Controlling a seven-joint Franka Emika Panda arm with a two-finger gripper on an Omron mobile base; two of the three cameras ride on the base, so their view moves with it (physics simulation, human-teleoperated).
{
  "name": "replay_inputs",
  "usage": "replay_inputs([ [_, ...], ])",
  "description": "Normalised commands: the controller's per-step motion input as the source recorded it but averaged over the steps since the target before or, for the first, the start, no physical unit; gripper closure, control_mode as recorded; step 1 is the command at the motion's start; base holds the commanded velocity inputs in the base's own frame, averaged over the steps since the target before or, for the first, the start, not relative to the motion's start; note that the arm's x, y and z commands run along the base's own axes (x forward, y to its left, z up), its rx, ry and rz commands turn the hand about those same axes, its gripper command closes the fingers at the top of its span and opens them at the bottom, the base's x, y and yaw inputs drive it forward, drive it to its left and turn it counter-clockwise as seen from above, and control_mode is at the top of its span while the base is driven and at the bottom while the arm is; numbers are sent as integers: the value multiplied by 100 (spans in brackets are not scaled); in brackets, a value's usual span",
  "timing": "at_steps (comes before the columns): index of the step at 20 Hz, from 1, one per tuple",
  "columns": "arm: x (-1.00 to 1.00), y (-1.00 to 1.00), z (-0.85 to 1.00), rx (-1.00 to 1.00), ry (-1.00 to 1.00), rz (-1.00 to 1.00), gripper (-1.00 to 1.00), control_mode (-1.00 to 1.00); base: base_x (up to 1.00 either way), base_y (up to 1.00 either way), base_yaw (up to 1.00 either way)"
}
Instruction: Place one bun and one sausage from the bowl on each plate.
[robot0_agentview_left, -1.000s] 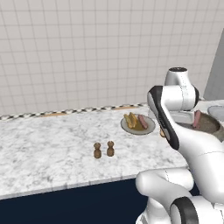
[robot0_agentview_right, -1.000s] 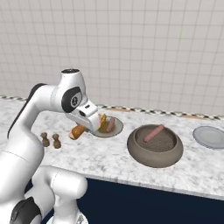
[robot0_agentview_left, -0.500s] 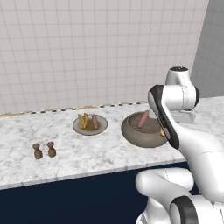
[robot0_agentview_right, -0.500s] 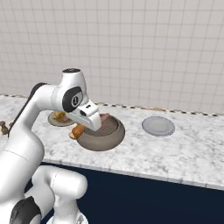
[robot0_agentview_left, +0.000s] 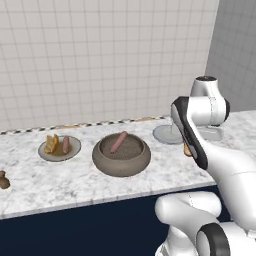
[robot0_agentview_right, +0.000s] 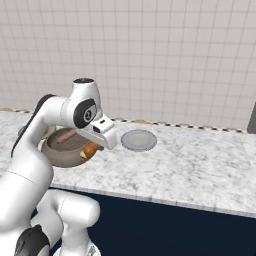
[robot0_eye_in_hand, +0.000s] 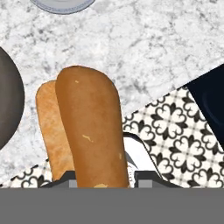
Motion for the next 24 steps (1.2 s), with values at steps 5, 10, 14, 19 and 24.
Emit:
replay_inputs([
  [5, 0, 0, 0, 0, 0, 0, 100, 100, 22, -5, 0],
  [10, 62, -3, -4, 0, 1, 0, 100, -100, 4, 0, 0],
  [14, 100, -33, -25, 4, 2, 0, 100, -100, 0, 0, 0],
  [19, 85, -28, -65, 0, 0, 0, 100, -100, 0, 0, 0],
  [24, 81, -42, -48, 3, 3, 0, 100, -100, 0, 0, 0],
])
